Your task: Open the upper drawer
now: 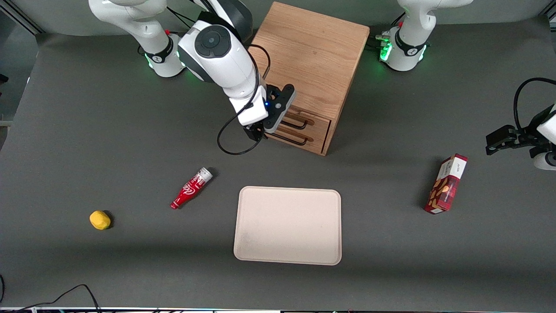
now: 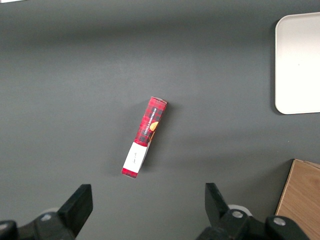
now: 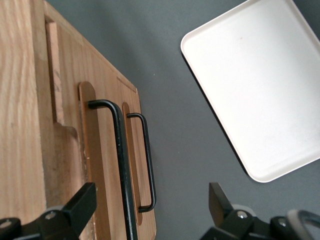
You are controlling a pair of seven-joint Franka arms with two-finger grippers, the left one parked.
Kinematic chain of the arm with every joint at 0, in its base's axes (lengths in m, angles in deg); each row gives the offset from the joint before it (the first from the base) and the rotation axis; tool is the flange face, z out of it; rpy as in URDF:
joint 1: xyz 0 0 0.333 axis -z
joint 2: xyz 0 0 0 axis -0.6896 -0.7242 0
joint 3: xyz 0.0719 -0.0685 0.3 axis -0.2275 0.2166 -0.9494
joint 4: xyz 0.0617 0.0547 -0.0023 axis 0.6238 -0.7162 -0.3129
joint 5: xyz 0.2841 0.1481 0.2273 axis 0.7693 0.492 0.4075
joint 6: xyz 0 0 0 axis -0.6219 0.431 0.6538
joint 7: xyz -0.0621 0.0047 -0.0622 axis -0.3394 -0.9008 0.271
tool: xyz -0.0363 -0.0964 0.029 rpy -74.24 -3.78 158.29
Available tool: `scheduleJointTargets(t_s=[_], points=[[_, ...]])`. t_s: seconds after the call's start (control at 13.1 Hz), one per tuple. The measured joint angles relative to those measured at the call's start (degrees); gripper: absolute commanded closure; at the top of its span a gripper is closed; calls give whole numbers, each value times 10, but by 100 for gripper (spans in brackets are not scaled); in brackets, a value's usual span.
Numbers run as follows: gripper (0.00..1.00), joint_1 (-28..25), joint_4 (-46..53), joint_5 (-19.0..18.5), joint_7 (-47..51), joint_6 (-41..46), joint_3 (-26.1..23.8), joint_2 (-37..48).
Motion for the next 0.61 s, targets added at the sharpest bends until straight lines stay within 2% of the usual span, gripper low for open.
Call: scheduleJointTargets(t_s=[0.61], points=[[0,-1,-28,-12,0,-36,-2,-1]])
